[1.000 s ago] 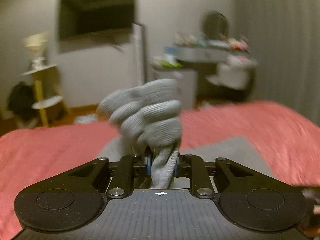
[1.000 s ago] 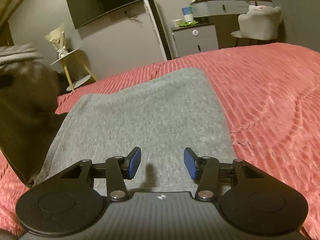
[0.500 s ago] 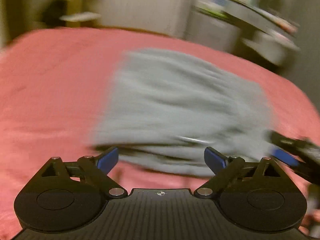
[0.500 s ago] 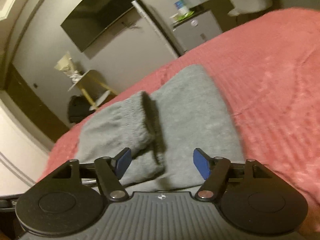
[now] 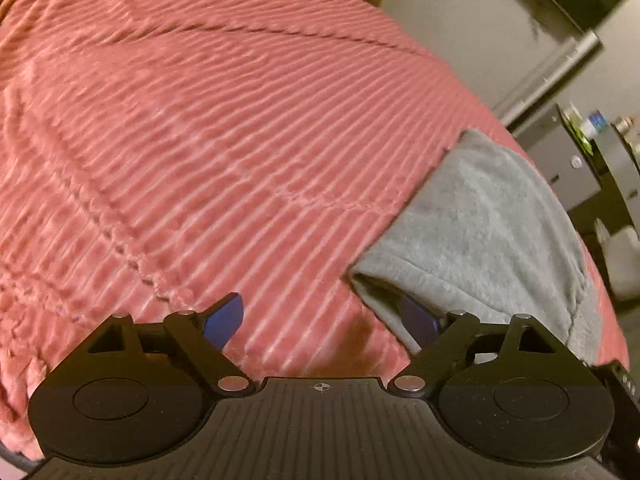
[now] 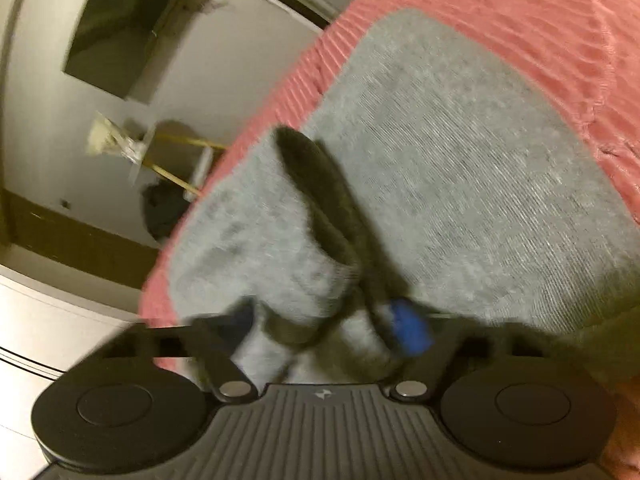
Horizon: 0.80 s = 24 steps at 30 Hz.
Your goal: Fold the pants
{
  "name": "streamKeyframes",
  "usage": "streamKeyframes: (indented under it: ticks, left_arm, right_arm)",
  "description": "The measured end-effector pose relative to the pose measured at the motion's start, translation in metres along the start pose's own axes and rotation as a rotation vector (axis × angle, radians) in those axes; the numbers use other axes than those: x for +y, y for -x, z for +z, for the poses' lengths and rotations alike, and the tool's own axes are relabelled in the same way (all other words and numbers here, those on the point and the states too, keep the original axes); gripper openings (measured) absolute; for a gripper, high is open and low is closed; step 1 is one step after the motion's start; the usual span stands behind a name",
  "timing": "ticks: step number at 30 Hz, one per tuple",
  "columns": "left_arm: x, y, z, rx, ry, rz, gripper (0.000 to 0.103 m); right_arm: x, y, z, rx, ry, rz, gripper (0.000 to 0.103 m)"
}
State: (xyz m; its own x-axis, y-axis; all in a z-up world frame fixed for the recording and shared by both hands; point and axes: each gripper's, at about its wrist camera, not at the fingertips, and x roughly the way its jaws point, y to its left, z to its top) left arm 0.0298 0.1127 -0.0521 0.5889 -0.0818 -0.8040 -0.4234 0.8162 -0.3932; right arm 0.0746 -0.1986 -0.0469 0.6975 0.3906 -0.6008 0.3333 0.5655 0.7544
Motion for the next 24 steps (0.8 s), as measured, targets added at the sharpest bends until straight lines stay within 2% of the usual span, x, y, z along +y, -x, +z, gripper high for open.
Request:
streamKeyframes:
  ticks: [2,6,7,9,11,13,15,17,20,24]
  left_arm:
    - [-0.002,0.002,-0.002,-0.004,-0.055,-0.024,0.091]
    - [0.001,0.001,-0.003,0.024,-0.053,-0.047,0.091]
    - [0.004,-0.001,0.000,0.032,-0.038,-0.046,0.091]
    - [0.006,0.002,0.001,0.034,-0.014,-0.052,0.091]
    - [0.011,0.003,0.001,0.027,0.004,-0.063,0.091]
    - [0.012,0.003,0.001,0.027,0.007,-0.078,0.091]
    - [0.010,0.000,0.002,0.042,-0.001,-0.074,0.091]
    - [0.005,-0.002,0.001,0.051,-0.030,-0.051,0.091]
    - [-0.008,-0.004,-0.001,0.064,-0.110,0.015,0.091]
    - [-0.019,-0.009,-0.003,0.081,-0.176,0.099,0.091]
  right_arm:
    - [-0.011,-0.003,-0.001,0.003,-0.049,0.050,0.053]
    - [-0.021,-0.007,0.000,0.002,-0.098,0.151,0.079]
    - [-0.018,-0.007,0.001,0.004,-0.099,0.150,0.082]
    - [-0.014,-0.006,0.002,0.012,-0.129,0.112,0.082]
    - [-0.014,-0.001,0.001,0.002,-0.209,0.095,0.081]
    - [-0.015,0.013,-0.006,-0.029,-0.256,0.122,0.082]
    - [-0.024,0.019,-0.019,-0.011,-0.326,0.137,0.082]
    - [-0.032,0.012,-0.034,0.027,-0.408,0.165,0.082]
    - [-0.041,0.002,-0.040,-0.036,-0.488,0.215,0.082]
    - [-0.030,-0.004,-0.035,-0.078,-0.449,0.205,0.081]
